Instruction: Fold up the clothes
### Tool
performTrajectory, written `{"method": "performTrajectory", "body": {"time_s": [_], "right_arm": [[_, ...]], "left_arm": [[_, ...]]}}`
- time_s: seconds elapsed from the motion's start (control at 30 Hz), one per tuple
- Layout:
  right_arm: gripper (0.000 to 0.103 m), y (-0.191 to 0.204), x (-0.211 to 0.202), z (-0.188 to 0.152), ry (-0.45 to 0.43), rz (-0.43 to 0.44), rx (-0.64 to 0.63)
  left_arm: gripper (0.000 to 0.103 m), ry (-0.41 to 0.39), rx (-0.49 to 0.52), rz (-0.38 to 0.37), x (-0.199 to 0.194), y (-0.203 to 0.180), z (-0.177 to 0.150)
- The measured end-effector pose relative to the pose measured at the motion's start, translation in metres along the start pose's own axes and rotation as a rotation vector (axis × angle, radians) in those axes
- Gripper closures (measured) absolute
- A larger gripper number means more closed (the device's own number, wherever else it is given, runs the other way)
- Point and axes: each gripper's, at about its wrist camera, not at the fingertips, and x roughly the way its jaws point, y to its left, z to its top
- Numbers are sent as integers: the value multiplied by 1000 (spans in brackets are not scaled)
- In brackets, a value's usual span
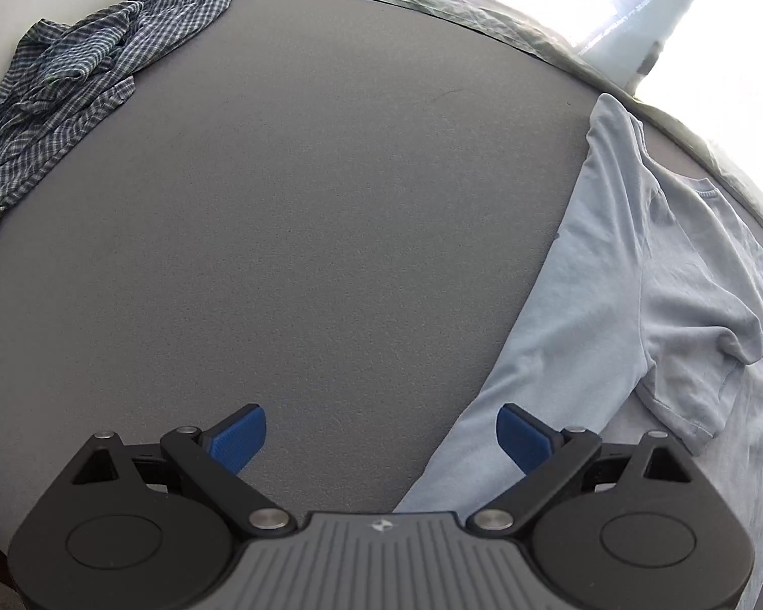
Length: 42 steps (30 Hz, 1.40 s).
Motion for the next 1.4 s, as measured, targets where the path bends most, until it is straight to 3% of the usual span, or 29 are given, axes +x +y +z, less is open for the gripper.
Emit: {"method": "performTrajectory", "body": {"time_s": [0.23,0.4,0.7,1.0,1.4], "right_arm": [[74,23,-27,-75,79,128,95],[78,52,-28,-127,173,198,148],[78,120,-24,-196,273,283,223],[74,178,-22,-255,318,270,196],[72,211,-33,-288,246,121,142]], "left_arm": [[6,-1,-45,6,-31,71,-54],[6,46,-58,11,-37,117,-84],[6,131,123,-21,-41,160,-103],[6,182,284,-75,-37,197,-110],[6,197,367,-119,-35,235,-111]]}}
